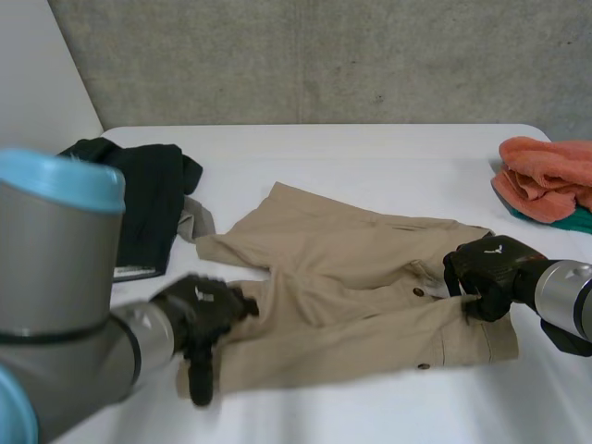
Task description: Fold the laundry.
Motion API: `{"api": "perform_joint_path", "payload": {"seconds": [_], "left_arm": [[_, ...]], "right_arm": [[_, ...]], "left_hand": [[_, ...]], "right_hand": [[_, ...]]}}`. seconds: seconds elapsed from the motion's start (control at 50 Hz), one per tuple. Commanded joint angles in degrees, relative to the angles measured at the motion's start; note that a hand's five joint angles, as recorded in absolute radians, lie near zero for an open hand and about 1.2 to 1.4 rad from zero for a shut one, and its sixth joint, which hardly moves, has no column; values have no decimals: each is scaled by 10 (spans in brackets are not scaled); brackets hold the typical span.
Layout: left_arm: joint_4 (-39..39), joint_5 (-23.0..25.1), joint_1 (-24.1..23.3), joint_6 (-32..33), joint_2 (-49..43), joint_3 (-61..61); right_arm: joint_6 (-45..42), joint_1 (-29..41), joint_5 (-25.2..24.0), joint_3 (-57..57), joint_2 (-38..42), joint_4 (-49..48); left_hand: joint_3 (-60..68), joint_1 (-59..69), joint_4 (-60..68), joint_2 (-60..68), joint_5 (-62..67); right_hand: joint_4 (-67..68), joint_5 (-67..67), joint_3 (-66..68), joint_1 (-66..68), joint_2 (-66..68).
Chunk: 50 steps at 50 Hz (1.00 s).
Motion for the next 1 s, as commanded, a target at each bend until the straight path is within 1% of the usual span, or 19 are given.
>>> {"api": "perform_joint_path", "payload": {"seconds": [0.02,0.08,0.12,0.16,0.24,0.26,0.32,0.34,0.4,0.46,0.54,0.6,0.68,0.7,0.76,0.78,0.84,0.86,1.0], "left_arm": [[46,-15,-18,14,-16,-39],[70,-24,-24,18,-34,-33],[99,-41,-24,18,-41,-25],[109,-52,-25,18,-42,-23],[96,-60,-37,30,-32,-37],[67,-54,-53,48,-25,-52],[-1,-34,-78,103,-14,-80],[-20,-28,-84,116,-14,-84],[-53,-16,-93,145,-13,-83],[-49,-23,-90,149,-15,-65],[-17,-72,-69,149,-26,19],[7,-93,-62,148,-35,75],[65,-90,-57,143,-61,175],[93,-85,-54,143,-86,214],[137,-79,-50,146,-131,274],[160,-79,-48,146,-165,317],[186,-82,-47,150,-222,383],[196,-88,-45,155,-262,430],[205,-127,-37,190,-423,627]], "right_arm": [[7,-6,3,3,-11,-6],[4,-6,3,4,-16,-2],[-1,-6,0,8,-22,4],[-14,-6,-2,10,-27,15],[-117,-22,-17,30,-50,78],[-188,-38,-24,44,-60,115],[-307,-62,-28,68,-69,190],[-384,-79,-25,82,-70,242],[-487,-105,-22,97,-67,309],[-468,-103,-22,92,-60,297],[-390,-92,-23,62,-48,247],[-324,-77,-24,33,-38,200],[-242,-56,-20,-9,-21,124],[-205,-50,-14,-25,-13,88],[-154,-38,8,-46,-3,31],[-123,-31,25,-56,5,-7],[-87,-20,53,-72,27,-69],[-72,-11,68,-80,42,-107],[-63,23,111,-105,127,-269]], "left_hand": [[95,106,100,96,86],[400,411,406,402,391],[678,688,683,679,669],[679,690,684,680,670],[679,690,684,680,670],[679,690,684,680,670],[679,690,684,680,670],[679,690,684,680,670],[679,690,684,680,670],[679,690,684,680,670],[679,690,684,680,670],[679,690,684,680,670],[679,690,684,680,670],[679,690,684,680,670],[679,690,684,680,670],[679,690,684,680,670],[679,690,684,680,670],[679,690,684,680,670],[679,690,684,680,670]], "right_hand": [[114,116,109,138,116],[114,116,109,138,116],[114,116,109,138,116],[114,116,109,138,116],[114,116,109,138,116],[114,116,109,138,116],[114,116,109,138,116],[114,116,109,138,116],[114,116,109,138,116],[114,116,109,138,116],[114,116,109,138,116],[114,116,109,138,116],[114,116,109,138,116],[114,116,109,138,116],[114,116,109,138,116],[114,116,109,138,116],[114,116,109,138,116],[114,116,109,138,116],[114,116,109,138,116]]}}
